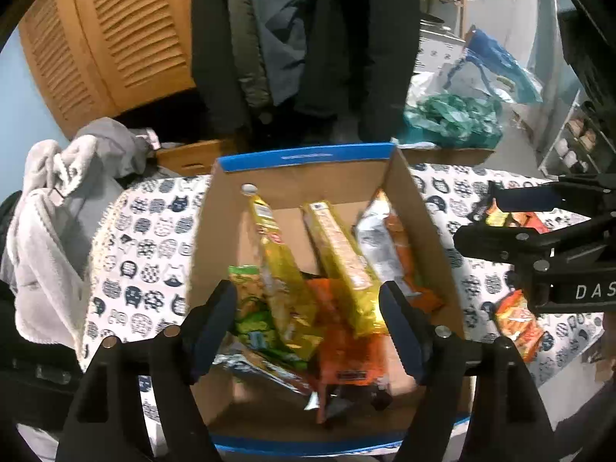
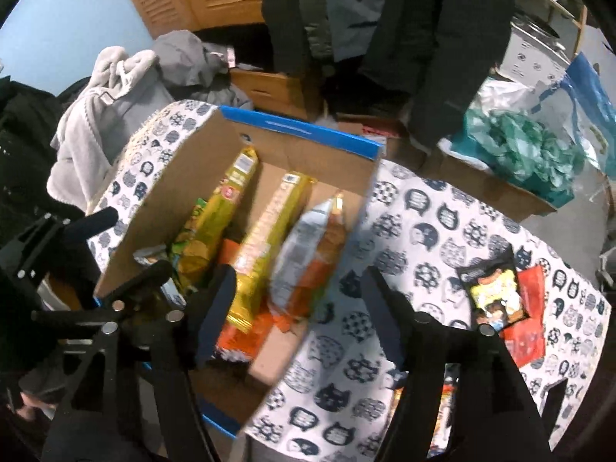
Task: Organize snacks
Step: 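Move both tools back to the snacks on the table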
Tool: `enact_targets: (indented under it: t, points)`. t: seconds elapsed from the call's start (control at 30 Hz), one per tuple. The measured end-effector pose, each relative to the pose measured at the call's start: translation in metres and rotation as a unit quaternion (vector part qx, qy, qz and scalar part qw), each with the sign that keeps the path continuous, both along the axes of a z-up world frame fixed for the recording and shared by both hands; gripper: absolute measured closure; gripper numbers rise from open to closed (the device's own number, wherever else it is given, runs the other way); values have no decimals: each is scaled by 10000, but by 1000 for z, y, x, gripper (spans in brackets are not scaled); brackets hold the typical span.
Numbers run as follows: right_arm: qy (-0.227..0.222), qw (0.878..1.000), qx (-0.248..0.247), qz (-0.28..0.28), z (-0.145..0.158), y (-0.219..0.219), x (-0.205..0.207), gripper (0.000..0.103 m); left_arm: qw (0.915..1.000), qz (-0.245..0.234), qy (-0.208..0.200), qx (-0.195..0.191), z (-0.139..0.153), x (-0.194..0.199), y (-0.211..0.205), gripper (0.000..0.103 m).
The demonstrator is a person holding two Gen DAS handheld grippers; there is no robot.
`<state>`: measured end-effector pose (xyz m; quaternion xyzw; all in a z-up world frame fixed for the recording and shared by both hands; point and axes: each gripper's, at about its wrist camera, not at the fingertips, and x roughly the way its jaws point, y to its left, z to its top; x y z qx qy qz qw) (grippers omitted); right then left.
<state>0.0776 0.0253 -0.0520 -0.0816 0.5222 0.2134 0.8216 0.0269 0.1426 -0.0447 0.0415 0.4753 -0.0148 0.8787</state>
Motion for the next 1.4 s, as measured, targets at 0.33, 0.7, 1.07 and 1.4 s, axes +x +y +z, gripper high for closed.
enact_targets:
  t: [0.33,0.7,1.07,1.4]
  points:
    - [-59,9994,-314,-117,-6,-57,-15,24,9992,-264,178,-236,-1,2,-40,22]
    - [20,9984,-391,-414,-19,-125,-30,23,9961,-850,219,73,0,-3,-107,16]
    - [191,9966,-394,-695,-39,-183,-39,23,9894,-1330,479,326,-18,-5,-165,16]
    - [508,9951,-268,-809,-72,-222,-33,22,9835,-1529,813,513,-50,3,-199,16]
